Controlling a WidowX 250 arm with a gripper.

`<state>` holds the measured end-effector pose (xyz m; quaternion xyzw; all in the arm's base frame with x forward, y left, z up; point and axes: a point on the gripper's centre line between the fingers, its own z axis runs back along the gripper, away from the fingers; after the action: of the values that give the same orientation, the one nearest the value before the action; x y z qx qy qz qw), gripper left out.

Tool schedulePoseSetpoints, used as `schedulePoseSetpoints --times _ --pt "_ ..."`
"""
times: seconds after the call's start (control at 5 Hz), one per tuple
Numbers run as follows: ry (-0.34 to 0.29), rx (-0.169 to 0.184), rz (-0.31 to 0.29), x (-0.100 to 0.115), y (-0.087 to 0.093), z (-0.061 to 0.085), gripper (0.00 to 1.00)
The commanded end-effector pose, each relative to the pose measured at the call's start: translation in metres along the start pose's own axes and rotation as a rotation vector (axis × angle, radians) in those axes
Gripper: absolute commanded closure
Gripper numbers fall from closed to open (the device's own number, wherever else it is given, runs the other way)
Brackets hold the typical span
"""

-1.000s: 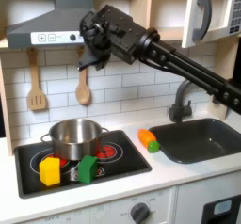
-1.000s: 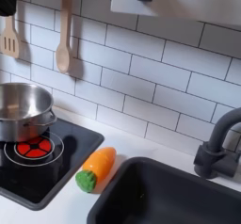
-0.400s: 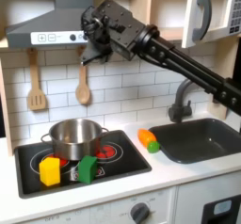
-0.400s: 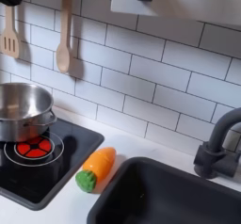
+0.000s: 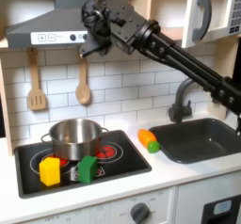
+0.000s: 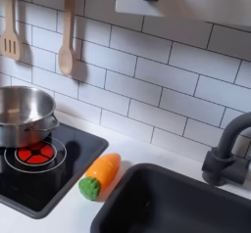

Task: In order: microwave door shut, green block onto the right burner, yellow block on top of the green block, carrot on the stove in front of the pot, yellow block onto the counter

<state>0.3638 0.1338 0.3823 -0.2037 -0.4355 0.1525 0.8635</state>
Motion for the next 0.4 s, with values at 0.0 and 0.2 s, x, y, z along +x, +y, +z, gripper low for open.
schedulePoseSetpoints --times 0.0,0.2 --pt "-0.051 0.019 -0.008 0.0073 0.0077 -0.005 1.0" --pt "-0.06 0.013 -0.018 0.0098 0.0051 -0.0039 1.0"
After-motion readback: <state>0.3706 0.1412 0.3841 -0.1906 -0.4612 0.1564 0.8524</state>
